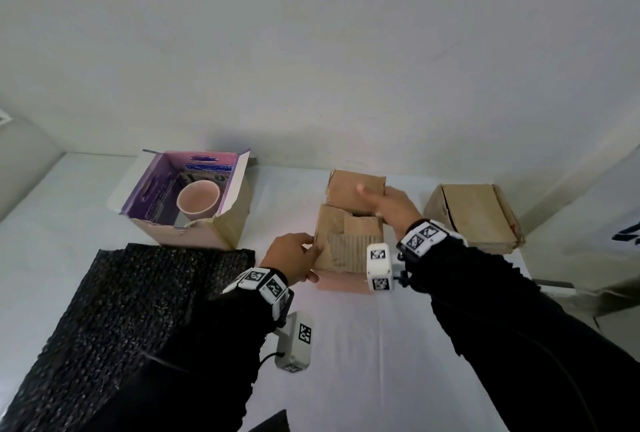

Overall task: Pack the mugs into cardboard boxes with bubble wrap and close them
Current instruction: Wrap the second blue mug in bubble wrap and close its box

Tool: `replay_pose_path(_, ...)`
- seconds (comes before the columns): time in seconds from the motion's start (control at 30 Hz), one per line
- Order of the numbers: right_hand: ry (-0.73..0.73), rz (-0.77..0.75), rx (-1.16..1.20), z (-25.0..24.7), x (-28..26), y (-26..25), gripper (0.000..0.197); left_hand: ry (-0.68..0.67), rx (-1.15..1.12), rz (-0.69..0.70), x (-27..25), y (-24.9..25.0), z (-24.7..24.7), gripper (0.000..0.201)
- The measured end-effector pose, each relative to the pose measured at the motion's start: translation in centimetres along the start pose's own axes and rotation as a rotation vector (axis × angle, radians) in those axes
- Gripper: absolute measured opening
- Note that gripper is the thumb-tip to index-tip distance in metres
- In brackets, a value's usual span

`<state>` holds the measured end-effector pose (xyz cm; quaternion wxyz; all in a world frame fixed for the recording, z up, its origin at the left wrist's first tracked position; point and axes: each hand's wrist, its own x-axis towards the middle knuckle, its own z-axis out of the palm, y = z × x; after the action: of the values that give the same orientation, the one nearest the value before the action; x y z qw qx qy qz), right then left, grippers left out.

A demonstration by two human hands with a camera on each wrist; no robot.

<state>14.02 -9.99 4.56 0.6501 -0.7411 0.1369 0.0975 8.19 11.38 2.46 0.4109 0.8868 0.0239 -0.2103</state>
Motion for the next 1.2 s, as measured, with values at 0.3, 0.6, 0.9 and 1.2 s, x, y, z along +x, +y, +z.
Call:
replay_pose_path(0.3, -0.078, -0.374, -0.214, -0.1, -1.0, -3.2, 0.01, 0.002, -0.014, -0.045, -0.1, 0.7, -0.1, 0.02)
replay_pose_path(0.6, -0.069, -0.758, -0.843, 1.3, -5.4, 4.8, 0.012, 0.012, -0.17, -0.094, 0.2, 0.6, 0.0, 0.022)
replay_pose_path(0.9, 0.037, -1.117, -0.915, 1.1, -8.1, 8.6, 0.022, 0.04, -0.228, -0.076, 0.1, 0.0, 0.4, 0.021)
replay_pose_path(1.2, -0.099, -1.001, -1.282, 1.5, -6.3, 9.3, 0.054, 0.031, -0.253, -0.024, 0.4, -0.3, 1.1, 0.016)
